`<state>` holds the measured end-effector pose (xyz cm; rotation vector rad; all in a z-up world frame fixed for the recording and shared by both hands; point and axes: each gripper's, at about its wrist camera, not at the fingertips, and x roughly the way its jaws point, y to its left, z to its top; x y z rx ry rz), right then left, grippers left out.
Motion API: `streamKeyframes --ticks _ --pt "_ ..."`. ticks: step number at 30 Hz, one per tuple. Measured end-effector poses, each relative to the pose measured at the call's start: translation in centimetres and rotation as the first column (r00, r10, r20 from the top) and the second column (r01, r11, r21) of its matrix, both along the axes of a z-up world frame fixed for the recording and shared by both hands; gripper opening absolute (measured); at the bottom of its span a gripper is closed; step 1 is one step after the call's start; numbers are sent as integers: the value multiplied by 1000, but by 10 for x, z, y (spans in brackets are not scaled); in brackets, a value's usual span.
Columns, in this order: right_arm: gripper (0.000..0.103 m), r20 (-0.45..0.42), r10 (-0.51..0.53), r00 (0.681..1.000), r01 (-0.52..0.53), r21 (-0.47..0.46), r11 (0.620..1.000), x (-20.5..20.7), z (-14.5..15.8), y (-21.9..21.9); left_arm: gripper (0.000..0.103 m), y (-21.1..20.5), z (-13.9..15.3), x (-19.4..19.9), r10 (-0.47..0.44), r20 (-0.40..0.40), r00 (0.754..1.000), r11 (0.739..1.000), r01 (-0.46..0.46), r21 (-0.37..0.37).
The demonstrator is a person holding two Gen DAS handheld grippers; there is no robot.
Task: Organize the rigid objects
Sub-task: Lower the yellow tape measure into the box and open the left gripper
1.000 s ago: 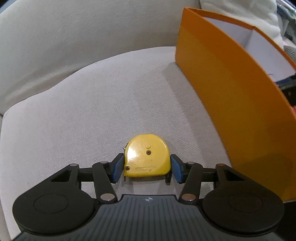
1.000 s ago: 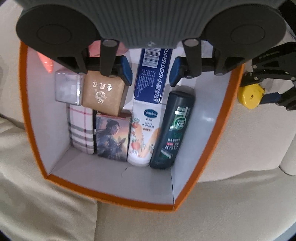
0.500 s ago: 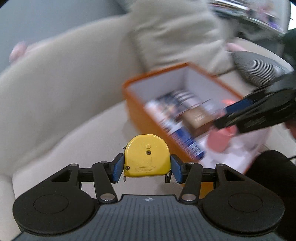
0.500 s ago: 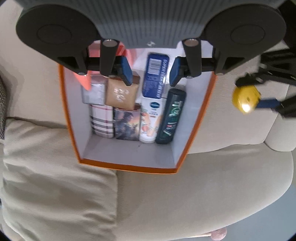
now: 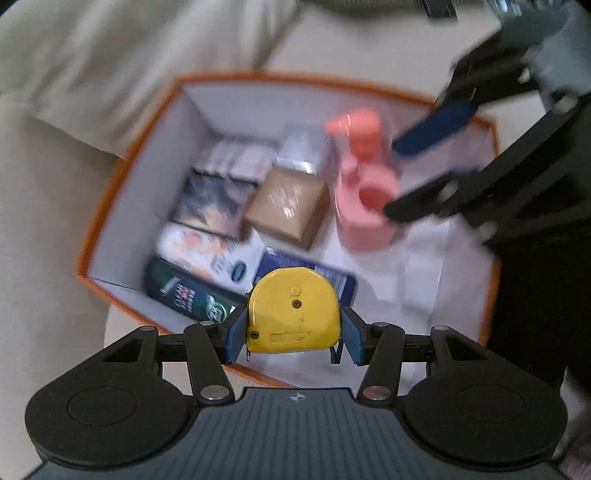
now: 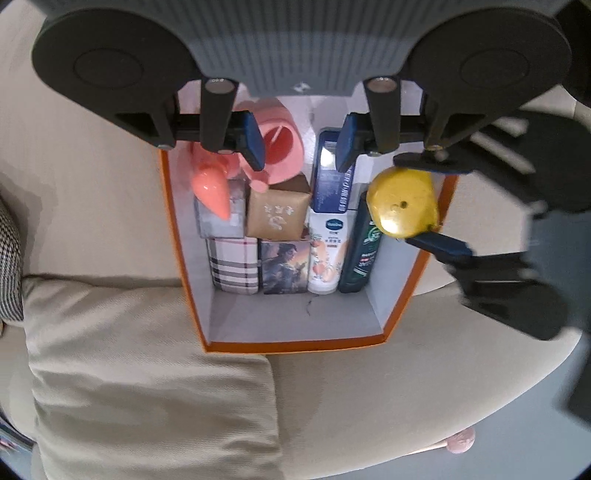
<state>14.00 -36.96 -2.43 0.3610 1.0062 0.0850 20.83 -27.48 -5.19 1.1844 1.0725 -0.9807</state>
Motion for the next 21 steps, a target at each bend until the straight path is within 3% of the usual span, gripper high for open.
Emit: streamKeyframes --ticks 4,9,17,21 --pt "45 -9 -14 1000 14 10 1000 -2 -6 -8 61 -12 -21 2 -78 -57 995 988 84 130" --pt "45 -9 -7 1000 7 28 1000 -2 -11 -9 61 -15 -47 -1 -137 -118 984 945 165 282" --pt "45 -16 -14 1000 15 37 999 -3 -14 -13 62 -13 -72 -6 -180 -115 977 909 210 359" --pt "45 -22 -12 1000 13 34 999 -1 -15 -13 67 -12 -76 -10 -187 -88 978 903 207 377"
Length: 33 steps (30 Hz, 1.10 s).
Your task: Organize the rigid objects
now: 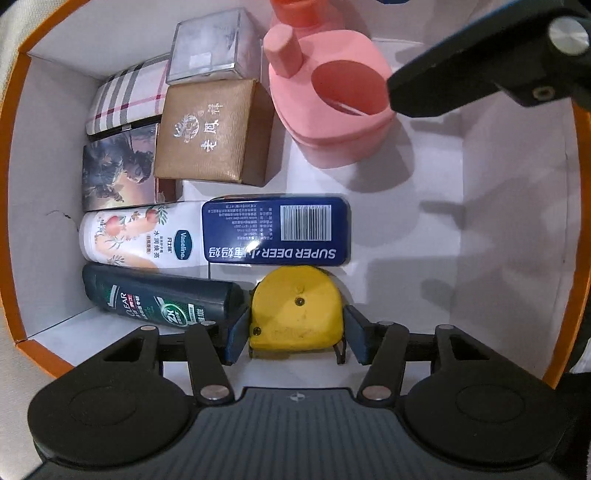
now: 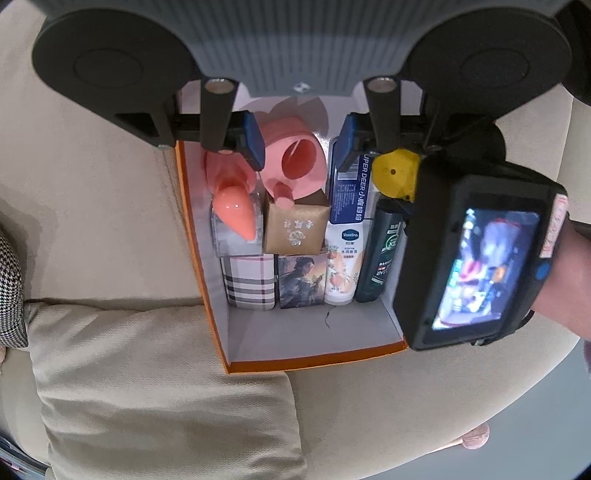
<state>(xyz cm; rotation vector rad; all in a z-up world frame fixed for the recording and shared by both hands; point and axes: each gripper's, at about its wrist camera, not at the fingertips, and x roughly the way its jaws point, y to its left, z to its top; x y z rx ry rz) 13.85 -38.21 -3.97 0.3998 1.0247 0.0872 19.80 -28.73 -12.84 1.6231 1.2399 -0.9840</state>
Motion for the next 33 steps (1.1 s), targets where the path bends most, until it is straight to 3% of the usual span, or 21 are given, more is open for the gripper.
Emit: streamKeyframes --ticks 6,10,13,16,20,24,28,31,33 --pt "45 -9 13 1000 -13 -1 1000 1 1 4 74 6 19 1 32 14 999 998 -31 -59" --pt "45 -17 28 999 -28 -11 1000 -1 6 7 74 13 55 -2 73 7 997 984 -71 -161" --pt "45 -15 38 999 -38 -17 999 -5 14 8 74 18 89 -8 128 5 992 956 -122 -265" --pt "47 0 47 999 -47 -25 999 -11 27 9 74 29 130 -18 204 9 979 904 -185 -386" --pt "50 41 63 997 -61 -48 997 -24 51 13 75 49 178 -35 325 26 945 798 -259 -544" --pt "56 90 65 994 -59 -62 996 -39 77 23 77 78 214 -61 462 60 885 671 -304 -677" --pt "63 134 67 989 -57 -73 996 -56 98 39 80 109 235 -83 601 65 797 520 -328 -789" --pt "69 166 68 984 -55 -83 995 -69 111 55 83 133 244 -100 702 38 711 382 -332 -863" --pt "73 189 68 980 -51 -95 994 -78 119 68 90 149 246 -111 757 28 653 306 -316 -898"
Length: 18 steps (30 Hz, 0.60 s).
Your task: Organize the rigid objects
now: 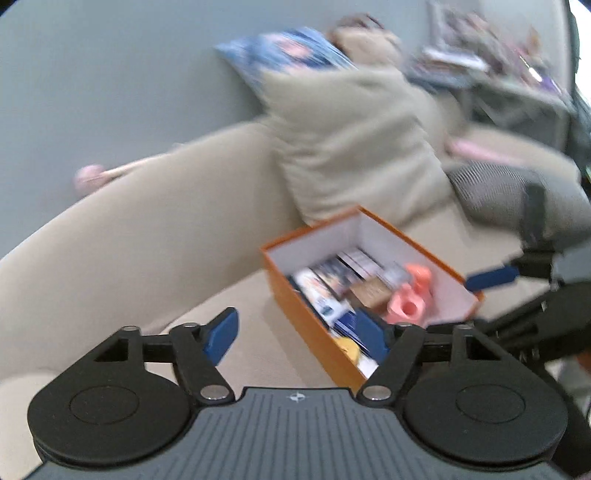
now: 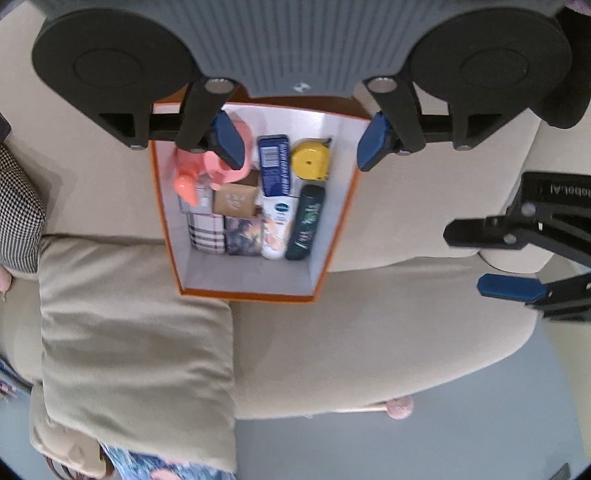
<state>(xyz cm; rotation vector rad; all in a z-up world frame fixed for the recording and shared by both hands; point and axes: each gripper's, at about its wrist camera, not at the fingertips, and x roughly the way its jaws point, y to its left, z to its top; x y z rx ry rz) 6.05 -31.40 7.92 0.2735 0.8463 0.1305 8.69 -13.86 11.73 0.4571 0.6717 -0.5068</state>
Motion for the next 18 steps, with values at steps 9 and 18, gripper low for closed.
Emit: streamKeyframes --ticks 9,18 --pt "88 137 -78 988 84 -37 996 -42 15 41 97 46 -10 -43 279 132 951 958 -266 -109" --pt "99 304 -171 937 194 -48 980 -86 -2 65 103 76 -56 -72 457 74 886 879 -436 -194"
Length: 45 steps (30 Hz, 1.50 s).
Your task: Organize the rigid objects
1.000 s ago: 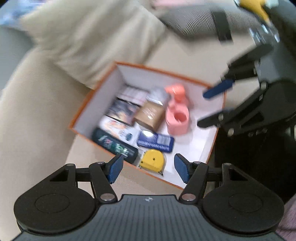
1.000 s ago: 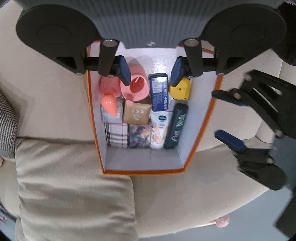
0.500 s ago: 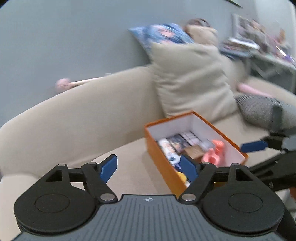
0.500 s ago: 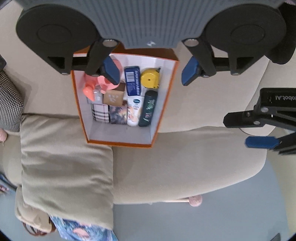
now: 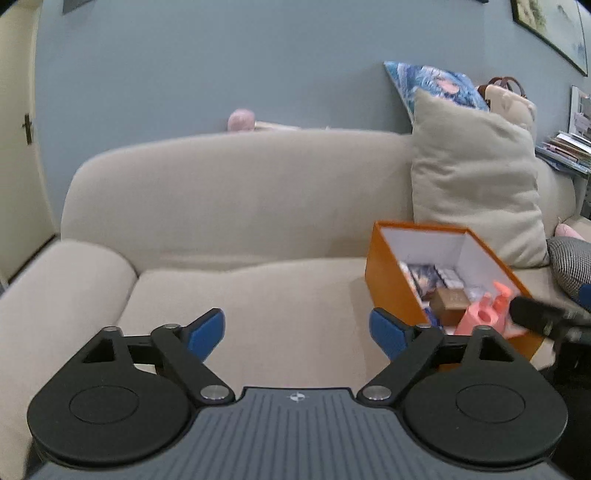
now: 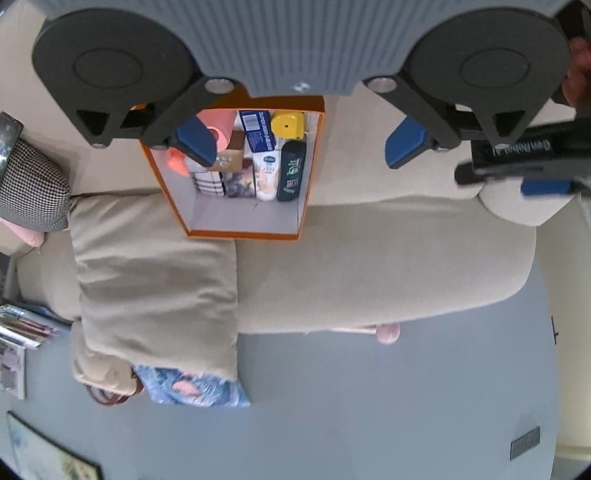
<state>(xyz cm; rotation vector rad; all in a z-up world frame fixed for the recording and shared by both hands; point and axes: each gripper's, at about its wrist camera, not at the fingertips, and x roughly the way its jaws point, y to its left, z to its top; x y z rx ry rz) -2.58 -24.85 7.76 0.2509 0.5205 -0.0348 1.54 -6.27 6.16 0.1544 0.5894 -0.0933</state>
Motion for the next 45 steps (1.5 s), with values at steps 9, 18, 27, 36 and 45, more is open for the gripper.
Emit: streamKeyframes --ticks 9,18,27,36,45 --pt "100 22 -61 998 62 -38 997 -4 -48 3 103 1 -33 -5 14 35 999 997 -17 76" --pt "100 39 -36 999 37 -30 999 0 -72 10 103 -1 -50 -11 8 56 998 993 -14 117" --pt "100 20 -39 999 39 -34 999 1 -74 11 103 6 -51 -10 16 36 999 995 -20 94" --pt "100 18 -29 999 30 -44 999 -1 -74 13 103 7 -49 -10 16 38 999 996 -19 87" --pt "100 14 -33 999 34 -39 999 0 -74 14 103 6 -47 -11 20 40 999 996 -23 87"
